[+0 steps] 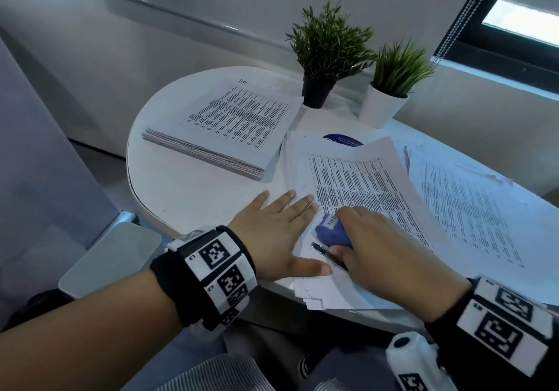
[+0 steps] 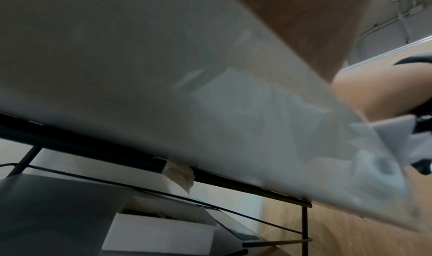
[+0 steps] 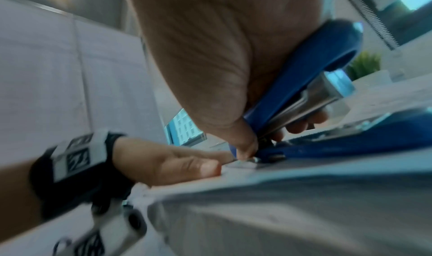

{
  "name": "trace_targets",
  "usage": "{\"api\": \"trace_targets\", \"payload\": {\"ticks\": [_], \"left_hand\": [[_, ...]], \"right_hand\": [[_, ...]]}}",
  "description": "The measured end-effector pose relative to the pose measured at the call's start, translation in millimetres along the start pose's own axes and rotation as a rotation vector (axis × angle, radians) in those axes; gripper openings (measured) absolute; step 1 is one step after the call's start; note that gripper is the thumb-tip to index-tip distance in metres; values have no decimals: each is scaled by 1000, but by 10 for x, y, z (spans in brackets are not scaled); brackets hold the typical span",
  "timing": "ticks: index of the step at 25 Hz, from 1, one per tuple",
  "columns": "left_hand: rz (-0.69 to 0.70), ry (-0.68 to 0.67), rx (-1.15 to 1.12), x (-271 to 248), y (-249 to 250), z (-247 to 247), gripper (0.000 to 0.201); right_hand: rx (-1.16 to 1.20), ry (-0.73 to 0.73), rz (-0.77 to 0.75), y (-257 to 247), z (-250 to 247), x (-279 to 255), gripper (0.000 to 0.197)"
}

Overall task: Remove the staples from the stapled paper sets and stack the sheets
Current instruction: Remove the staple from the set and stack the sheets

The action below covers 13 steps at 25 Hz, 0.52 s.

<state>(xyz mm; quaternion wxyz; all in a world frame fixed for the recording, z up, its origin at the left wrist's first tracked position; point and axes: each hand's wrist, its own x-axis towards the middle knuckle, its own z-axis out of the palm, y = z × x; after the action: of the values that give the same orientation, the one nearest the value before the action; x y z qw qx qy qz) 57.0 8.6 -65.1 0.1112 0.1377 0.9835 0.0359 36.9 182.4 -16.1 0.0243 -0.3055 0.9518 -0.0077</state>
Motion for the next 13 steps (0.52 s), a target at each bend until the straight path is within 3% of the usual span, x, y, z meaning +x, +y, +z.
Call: {"api": "trace_targets", "payload": {"ticks": [7, 11, 13], "left_hand": [[-2, -7, 13, 8, -5, -1, 101], [-5, -17, 10, 6, -1, 0, 101], [-4, -8, 7, 10, 0, 3, 102]], "right_hand": [[-93, 26, 2, -70, 40, -19, 22], [-9, -43, 63, -110, 0, 14, 22], [-105, -81, 38, -142, -16, 9, 26]]}}
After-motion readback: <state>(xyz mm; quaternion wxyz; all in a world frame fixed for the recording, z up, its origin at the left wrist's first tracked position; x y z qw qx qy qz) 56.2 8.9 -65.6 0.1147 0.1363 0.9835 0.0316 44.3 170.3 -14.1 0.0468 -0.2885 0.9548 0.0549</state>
